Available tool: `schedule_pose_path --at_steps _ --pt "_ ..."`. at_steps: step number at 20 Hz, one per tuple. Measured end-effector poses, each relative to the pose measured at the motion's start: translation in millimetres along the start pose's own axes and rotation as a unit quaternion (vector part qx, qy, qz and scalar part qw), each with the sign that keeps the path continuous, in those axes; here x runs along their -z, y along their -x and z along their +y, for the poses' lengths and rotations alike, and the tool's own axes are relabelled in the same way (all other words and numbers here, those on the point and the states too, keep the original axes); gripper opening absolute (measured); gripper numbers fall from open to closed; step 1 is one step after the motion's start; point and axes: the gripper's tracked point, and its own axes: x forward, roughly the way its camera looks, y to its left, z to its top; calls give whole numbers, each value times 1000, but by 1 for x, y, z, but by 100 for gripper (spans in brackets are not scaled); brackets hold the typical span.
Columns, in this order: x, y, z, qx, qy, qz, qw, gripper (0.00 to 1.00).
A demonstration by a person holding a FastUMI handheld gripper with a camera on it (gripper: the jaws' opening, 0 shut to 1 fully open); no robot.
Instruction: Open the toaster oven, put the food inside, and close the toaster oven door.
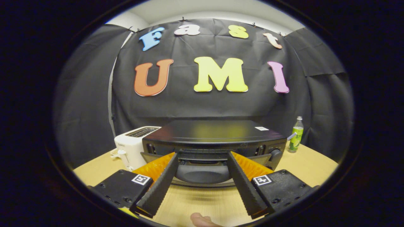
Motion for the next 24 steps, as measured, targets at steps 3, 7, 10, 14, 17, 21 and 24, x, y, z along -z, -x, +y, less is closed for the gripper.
schedule_pose_path --at_steps 3,7,10,14,17,21,24 --pt "20 22 0 0 -20 38 999 100" --pt "59 49 0 11 -13 115 993 100" --pt "78 60 -3 18 -47 149 988 100" --pt "114 70 0 21 -79 226 971 100" --pt "134 69 0 15 -94 270 958 100" --pt "112 77 9 -19 -103 236 966 97" --pt "102 108 13 -38 -102 231 967 97"
